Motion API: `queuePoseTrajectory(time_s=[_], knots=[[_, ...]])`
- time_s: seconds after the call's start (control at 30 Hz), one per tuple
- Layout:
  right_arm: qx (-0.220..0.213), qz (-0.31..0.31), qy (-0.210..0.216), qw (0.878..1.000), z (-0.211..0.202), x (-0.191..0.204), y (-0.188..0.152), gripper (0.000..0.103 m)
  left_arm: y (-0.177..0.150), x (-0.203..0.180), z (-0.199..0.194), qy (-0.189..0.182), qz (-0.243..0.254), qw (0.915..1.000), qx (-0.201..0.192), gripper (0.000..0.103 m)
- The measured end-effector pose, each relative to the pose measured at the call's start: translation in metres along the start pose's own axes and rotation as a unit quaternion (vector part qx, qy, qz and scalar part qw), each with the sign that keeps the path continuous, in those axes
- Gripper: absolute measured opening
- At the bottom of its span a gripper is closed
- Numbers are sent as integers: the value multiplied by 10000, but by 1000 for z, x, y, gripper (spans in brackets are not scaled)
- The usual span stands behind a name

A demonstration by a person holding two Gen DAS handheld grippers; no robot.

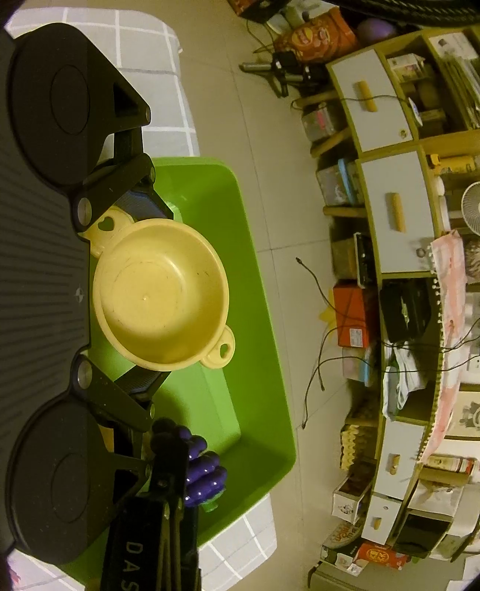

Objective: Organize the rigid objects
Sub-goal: 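Carry the pot into the bin with the left tool while the right tool carries the grapes in, then open both tools and withdraw them from the bin toward the remaining toys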

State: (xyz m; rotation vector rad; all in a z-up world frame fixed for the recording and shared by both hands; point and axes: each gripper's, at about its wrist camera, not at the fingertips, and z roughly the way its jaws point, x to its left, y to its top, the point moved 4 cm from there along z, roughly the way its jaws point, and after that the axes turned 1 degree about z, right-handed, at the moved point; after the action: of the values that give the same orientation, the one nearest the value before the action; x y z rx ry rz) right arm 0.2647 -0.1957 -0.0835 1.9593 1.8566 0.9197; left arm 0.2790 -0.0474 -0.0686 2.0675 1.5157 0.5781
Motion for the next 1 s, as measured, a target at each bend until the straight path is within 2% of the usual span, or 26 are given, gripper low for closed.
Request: queuePoseTrajectory(time_s=[0.13,0.2,0.27,0.3,0.37,0.53,1.0], knots=[[-10,-66,-90,9999,1,1,2,36,2,2,1,-5,-31,10000,-22,82],[-28,-66,-153,9999,1,1,2,37,2,2,-1,-9,0,10000,-66,87],[-57,-32,-162,9998,-1,0,3,46,3,1,-2,28,18,9999,-101,88],[-72,-12,-147,9999,-3,-1,4,47,4,0,-3,18,16,9999,-111,89],[-117,-17,-88,9999,-8,-1,5,47,5,0,-7,0,-7,9999,-153,90],[-251,-240,-260,9991,-25,3,5,47,7,-2,-18,9,-35,9997,-256,93],[-369,-40,-234,9990,-92,4,-8,47,0,-5,-75,-30,-230,9984,-513,94]])
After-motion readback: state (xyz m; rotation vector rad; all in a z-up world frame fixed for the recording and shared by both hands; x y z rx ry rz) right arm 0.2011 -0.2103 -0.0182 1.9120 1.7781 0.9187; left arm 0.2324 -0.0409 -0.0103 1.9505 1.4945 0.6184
